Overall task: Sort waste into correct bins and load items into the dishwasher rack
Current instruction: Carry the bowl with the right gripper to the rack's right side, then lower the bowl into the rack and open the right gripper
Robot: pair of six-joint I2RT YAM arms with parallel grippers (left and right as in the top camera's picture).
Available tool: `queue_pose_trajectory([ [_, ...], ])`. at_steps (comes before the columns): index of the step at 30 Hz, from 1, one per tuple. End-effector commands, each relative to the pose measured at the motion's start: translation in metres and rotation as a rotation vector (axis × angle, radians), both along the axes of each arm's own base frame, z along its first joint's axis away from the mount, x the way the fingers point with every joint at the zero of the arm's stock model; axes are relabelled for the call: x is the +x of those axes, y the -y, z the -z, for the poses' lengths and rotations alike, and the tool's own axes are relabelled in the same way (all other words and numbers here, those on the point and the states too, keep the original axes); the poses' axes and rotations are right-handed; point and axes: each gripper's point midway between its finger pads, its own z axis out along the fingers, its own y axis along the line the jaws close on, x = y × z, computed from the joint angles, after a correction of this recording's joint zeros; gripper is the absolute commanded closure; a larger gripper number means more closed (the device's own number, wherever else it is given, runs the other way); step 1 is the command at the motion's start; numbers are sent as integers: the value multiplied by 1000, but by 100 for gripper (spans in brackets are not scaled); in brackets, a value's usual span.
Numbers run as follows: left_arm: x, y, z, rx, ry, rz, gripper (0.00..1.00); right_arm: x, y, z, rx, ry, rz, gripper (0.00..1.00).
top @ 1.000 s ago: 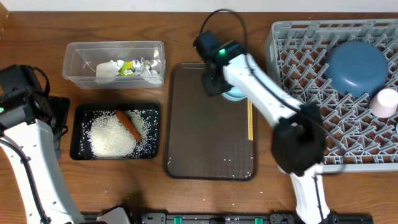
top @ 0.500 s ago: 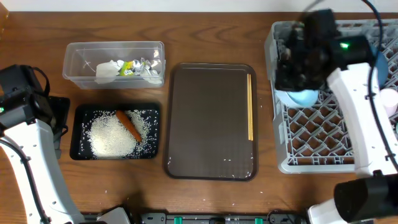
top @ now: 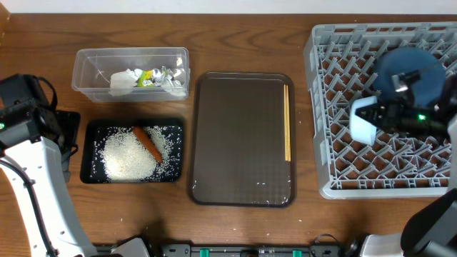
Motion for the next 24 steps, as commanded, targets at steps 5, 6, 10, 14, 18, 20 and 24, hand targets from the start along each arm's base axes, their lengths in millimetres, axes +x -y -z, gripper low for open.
queue_pose_trajectory([
  [5,-1,-2,-1,5,-7,2,1,0,23,-12,125,186,82,99],
  [6,0,-2,-1,5,-7,3,1,1,26,-12,135,202,93,99],
  [10,0,-2,-1,5,-7,3,1,7,36,-10,198,252,129,99],
  [14,-1,-2,-1,5,-7,2,1,16,40,-6,246,289,133,99],
  [18,-1,-2,-1,5,-7,2,1,23,44,1,325,262,149,99],
  [20,-1,-2,-1,5,-7,2,1,24,45,9,337,238,155,99],
  [24,-1,-2,-1,5,-7,2,1,25,46,21,352,201,162,99],
])
